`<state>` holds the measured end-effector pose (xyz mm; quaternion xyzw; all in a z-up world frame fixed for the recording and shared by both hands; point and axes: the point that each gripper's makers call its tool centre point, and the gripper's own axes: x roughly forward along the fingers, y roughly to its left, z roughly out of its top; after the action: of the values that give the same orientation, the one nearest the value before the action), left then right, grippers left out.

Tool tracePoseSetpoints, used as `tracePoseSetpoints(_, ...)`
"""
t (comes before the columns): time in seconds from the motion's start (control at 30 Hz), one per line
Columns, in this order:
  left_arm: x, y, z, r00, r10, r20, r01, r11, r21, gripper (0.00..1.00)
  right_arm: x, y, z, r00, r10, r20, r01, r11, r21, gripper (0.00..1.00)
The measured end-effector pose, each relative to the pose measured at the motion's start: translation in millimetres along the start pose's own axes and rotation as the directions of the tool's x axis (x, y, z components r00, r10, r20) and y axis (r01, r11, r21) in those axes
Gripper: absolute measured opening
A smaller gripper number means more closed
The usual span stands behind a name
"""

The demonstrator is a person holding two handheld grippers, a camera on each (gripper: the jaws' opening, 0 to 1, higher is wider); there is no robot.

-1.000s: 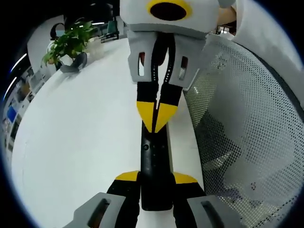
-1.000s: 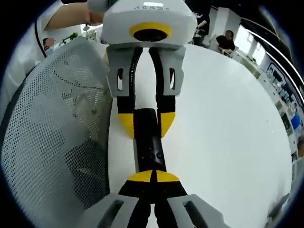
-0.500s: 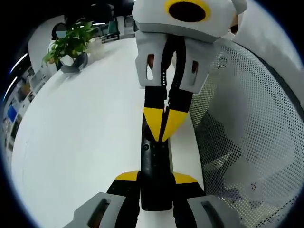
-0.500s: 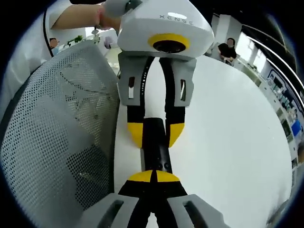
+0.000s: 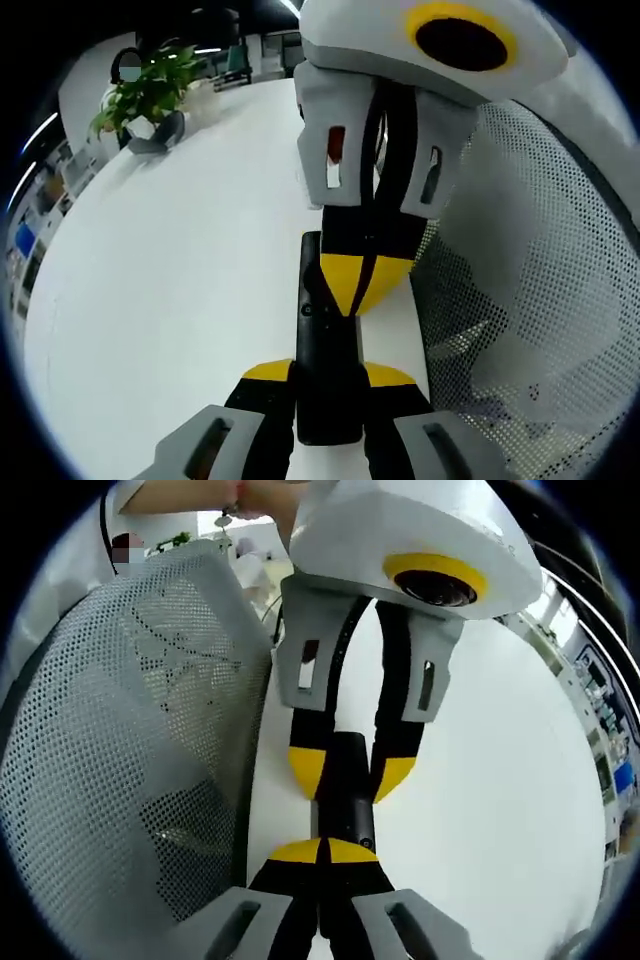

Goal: Press the specified remote control buttons in sequence, fully releasing each button before pressing the next.

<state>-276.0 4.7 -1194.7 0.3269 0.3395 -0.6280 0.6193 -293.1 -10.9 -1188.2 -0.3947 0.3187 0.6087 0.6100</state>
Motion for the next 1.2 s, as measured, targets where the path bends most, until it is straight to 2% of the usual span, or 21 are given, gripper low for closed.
tracePoseSetpoints(0.4, -0.1, 0.0, 0.2, 1.0, 0.002, 0.001, -0.002, 1.0, 0.001, 0.24, -3.0, -2.6, 1.4, 0.999, 0.025, 0.048, -0.031, 0.992, 0.121, 0.0)
tracePoseSetpoints(0.53, -0.3, 0.0, 0.2, 1.0, 0.003, 0.006, -0.003, 1.0, 0.0, 0.24, -5.3, -10.0, 0.3, 0.999, -0.014, 0.037, 0.01, 0.994, 0.108, 0.0)
tracePoseSetpoints(0.67, -0.4, -0.1, 0.3, 1.0, 0.003, 0.01, -0.003, 1.0, 0.0, 0.24, -4.7, -12.8, -0.7, 0.999, -0.008, 0.041, 0.003, 0.992, 0.123, 0.0)
tracePoseSetpoints(0.83, -0.4, 0.0, 0.3, 1.0, 0.003, 0.017, -0.003, 1.0, -0.003, 0.24, -3.6, -10.8, -0.4, 0.999, -0.025, 0.022, 0.023, 0.997, 0.078, 0.0)
tracePoseSetpoints(0.93, -0.2, 0.0, 0.3, 1.0, 0.002, 0.022, -0.002, 1.0, 0.0, 0.24, -2.7, -13.2, 0.7, 1.0, -0.031, 0.006, 0.03, 0.996, 0.083, 0.0)
tracePoseSetpoints(1.2, -0.2, 0.5, 0.0, 1.0, -0.007, 0.022, 0.007, 1.0, 0.004, 0.24, -2.3, -15.5, 0.7, 1.0, -0.016, 0.011, 0.014, 0.992, 0.128, 0.0)
